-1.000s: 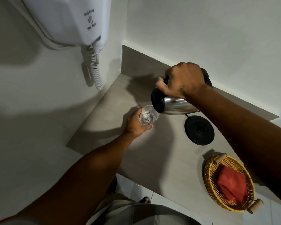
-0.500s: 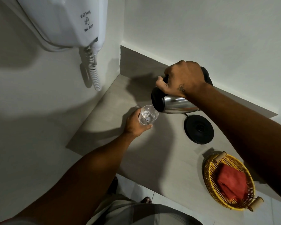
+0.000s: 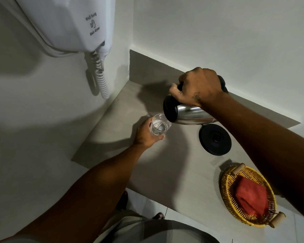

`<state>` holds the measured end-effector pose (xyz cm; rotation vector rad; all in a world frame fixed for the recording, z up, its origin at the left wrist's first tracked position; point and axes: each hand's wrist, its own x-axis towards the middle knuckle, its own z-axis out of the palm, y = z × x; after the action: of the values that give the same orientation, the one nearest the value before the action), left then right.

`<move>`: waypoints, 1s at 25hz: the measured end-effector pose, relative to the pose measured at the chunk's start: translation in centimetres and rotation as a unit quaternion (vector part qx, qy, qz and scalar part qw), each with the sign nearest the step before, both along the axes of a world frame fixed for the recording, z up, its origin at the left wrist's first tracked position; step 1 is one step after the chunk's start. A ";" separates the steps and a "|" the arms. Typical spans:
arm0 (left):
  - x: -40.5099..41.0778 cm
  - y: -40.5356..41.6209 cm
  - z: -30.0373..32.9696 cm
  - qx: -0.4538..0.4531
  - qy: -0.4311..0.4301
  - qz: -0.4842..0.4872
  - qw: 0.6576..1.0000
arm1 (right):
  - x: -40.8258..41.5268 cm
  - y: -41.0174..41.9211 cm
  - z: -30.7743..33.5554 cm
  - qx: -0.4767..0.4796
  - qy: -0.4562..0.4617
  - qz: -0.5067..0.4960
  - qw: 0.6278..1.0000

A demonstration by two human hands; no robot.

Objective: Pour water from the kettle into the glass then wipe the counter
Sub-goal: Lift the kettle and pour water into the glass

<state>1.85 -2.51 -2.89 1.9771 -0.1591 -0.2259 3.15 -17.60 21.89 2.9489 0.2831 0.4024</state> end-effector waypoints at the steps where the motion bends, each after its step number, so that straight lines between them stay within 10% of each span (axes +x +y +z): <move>1: 0.0 0.0 0.1 0.001 -0.003 0.000 1.000 | -0.1 -0.1 -0.1 0.005 -0.001 -0.002 1.000; 12: -0.4 0.2 0.9 -0.005 0.006 -0.016 1.000 | -1.9 -3.7 -2.9 0.250 -0.027 -0.168 0.953; 25: -0.2 0.3 1.5 -0.011 -0.082 -0.022 0.996 | -12.4 -14.7 -7.7 0.665 -0.251 -0.423 0.561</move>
<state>1.65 -2.18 -1.40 1.9705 -0.3100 -0.0899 -9.24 -32.25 14.23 3.0622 -2.3733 1.7762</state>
